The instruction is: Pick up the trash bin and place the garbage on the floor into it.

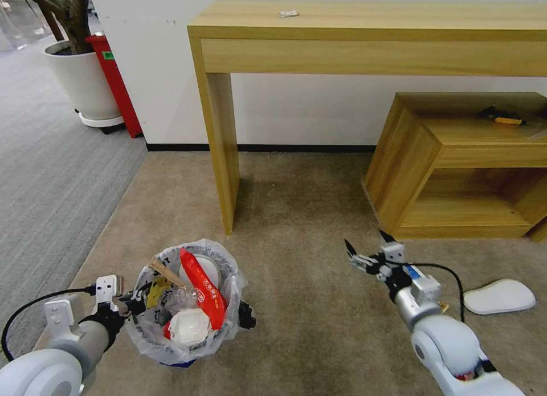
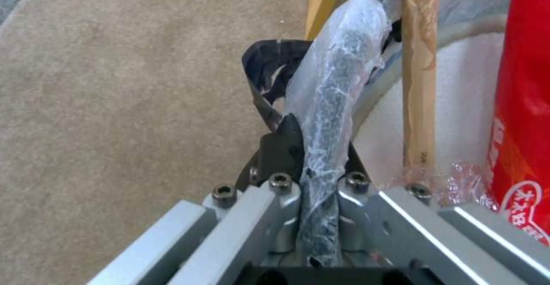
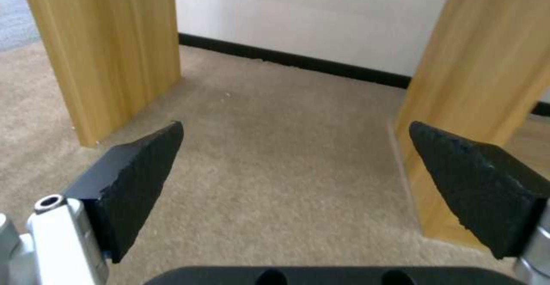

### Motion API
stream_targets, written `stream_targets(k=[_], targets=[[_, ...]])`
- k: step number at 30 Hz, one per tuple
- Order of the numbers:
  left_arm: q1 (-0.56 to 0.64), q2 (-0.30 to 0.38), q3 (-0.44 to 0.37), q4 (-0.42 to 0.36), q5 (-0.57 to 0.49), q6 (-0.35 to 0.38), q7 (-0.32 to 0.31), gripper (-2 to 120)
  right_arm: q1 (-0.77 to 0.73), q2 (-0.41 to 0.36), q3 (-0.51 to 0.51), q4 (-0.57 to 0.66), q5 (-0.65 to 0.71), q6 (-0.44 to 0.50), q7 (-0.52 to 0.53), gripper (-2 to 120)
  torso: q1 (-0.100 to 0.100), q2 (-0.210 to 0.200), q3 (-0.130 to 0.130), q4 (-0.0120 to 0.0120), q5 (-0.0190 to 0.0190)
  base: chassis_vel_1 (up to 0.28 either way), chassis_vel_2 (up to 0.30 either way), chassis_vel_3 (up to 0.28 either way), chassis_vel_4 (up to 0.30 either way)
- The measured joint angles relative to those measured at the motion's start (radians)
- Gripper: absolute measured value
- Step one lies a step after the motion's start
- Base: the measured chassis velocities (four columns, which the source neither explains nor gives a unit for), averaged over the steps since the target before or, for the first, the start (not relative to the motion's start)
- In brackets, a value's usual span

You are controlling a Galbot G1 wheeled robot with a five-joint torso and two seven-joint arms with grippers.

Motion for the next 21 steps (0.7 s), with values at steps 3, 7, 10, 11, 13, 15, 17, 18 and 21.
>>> stream_targets(k=[3, 7, 10, 11, 13, 15, 17, 18, 21], targets=[[0.002, -0.001, 0.006, -0.003, 0.005, 0.000, 0.000, 1, -0.022, 0.012, 0.014, 0.005, -0.004, 0.007, -0.002, 100, 0.000, 0.000, 0.000, 0.0001, -0.0002, -0.111, -0.114, 0.120, 0.138], [0.012, -0.009, 0.009, -0.005, 0.020, 0.000, 0.017, 1, -0.052, 0.032, 0.033, 0.006, -0.008, 0.018, -0.007, 100, 0.000, 0.000, 0.000, 0.0001, 0.0002, -0.198, -0.180, 0.180, 0.179], [0.015, -0.011, 0.009, -0.006, 0.024, 0.000, 0.023, 1, -0.065, 0.038, 0.043, 0.002, -0.008, 0.024, -0.011, 100, 0.000, 0.000, 0.000, 0.0001, -0.0001, -0.235, -0.212, 0.207, 0.218], [0.016, -0.012, 0.008, -0.006, 0.024, 0.000, 0.024, 1, -0.073, 0.041, 0.047, -0.001, -0.008, 0.028, -0.013, 100, 0.000, 0.000, 0.000, 0.0000, 0.0003, -0.215, -0.219, 0.185, 0.211], [0.016, -0.012, 0.007, -0.007, 0.024, 0.000, 0.026, 1, -0.078, 0.042, 0.051, -0.003, -0.009, 0.031, -0.015, 100, 0.000, 0.000, 0.000, -0.0001, 0.0002, -0.197, -0.192, 0.178, 0.190], [0.016, -0.012, 0.007, -0.009, 0.024, 0.000, 0.026, 1, -0.086, 0.045, 0.056, -0.005, -0.010, 0.034, -0.016, 100, 0.000, 0.000, 0.000, -0.0001, -0.0002, -0.180, -0.185, 0.167, 0.180], [0.016, -0.014, 0.008, -0.009, 0.024, 0.000, 0.027, 1, -0.102, 0.052, 0.059, -0.007, -0.005, 0.037, -0.011, 100, 0.000, 0.000, 0.000, 0.0002, 0.0003, -0.143, -0.149, 0.170, 0.159], [0.016, -0.016, 0.008, -0.009, 0.026, 0.000, 0.027, 1, -0.116, 0.054, 0.061, -0.006, 0.001, 0.037, -0.005, 100, 0.000, 0.000, 0.000, 0.0003, -0.0003, -0.141, -0.136, 0.179, 0.175], [0.017, -0.021, 0.009, -0.010, 0.029, 0.000, 0.031, 1, -0.172, 0.056, 0.073, 0.004, 0.029, 0.018, 0.006, 100, 0.000, 0.000, 0.000, 0.0003, 0.0003, -0.122, -0.135, 0.145, 0.155]])
